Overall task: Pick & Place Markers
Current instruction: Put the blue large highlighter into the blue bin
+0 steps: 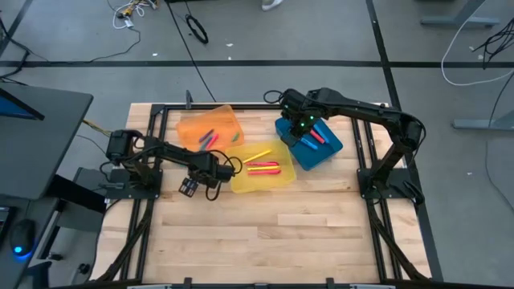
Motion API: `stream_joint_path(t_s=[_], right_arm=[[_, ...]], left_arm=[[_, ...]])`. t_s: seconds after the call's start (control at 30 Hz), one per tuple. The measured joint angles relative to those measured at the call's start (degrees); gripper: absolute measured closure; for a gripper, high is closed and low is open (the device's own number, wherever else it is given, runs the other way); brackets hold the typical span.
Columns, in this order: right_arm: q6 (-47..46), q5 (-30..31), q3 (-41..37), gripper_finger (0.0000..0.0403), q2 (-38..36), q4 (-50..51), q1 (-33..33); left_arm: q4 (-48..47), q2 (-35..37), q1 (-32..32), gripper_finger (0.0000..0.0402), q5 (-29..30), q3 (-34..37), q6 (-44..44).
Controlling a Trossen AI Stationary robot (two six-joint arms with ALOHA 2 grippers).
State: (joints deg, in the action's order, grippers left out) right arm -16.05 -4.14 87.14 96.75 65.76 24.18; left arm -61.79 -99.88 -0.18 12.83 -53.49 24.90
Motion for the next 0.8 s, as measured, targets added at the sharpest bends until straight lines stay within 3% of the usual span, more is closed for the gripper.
stream_joint_path(t_s=[0.8], right_arm=[[0.46,-0.44,0.00,0.0316,0.00,-0.13,-0.83]], left_arm=[[-0.01,0.02,2.01,0.0151,-9.04,0.00,1.34]])
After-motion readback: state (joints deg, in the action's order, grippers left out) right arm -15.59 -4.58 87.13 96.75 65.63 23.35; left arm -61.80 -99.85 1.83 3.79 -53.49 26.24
